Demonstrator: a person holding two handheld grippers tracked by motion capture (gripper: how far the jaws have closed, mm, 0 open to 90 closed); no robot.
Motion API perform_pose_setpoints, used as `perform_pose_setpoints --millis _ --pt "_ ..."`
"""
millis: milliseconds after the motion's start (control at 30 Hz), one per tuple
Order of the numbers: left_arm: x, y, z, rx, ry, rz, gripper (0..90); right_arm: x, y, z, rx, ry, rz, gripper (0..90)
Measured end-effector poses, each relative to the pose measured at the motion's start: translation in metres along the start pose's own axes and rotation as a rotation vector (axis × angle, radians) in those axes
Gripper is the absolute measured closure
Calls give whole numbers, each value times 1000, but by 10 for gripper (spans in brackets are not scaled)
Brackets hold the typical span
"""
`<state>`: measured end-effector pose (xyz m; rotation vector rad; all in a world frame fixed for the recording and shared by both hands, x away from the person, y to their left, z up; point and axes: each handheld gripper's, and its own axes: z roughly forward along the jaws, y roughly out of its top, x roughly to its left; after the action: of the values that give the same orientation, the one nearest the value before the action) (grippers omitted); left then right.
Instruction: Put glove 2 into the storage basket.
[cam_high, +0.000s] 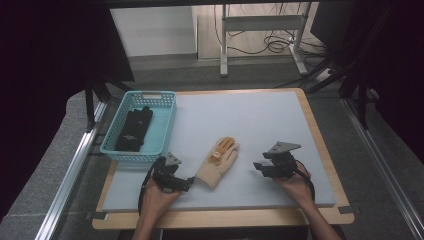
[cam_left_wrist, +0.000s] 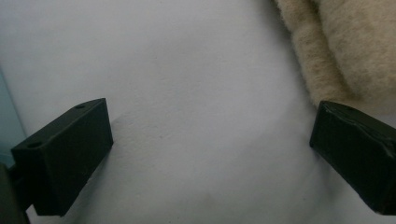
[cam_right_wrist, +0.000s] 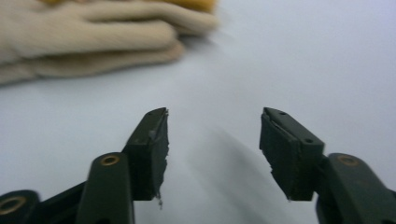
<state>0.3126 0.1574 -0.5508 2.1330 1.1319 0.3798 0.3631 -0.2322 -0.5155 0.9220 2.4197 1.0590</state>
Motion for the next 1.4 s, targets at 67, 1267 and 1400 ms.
perform_pose_setpoints --millis 67,1267,1400 --pt "0 0 0 0 0 0 0 -8 -5 -3 6 -27 12 353" --pt "-11 21 -33 -76 -146 -9 1 -31 -26 -5 32 -98 84 194" --pt "-22 40 -25 -75 -152 11 3 -31 -26 -5 32 -99 83 195"
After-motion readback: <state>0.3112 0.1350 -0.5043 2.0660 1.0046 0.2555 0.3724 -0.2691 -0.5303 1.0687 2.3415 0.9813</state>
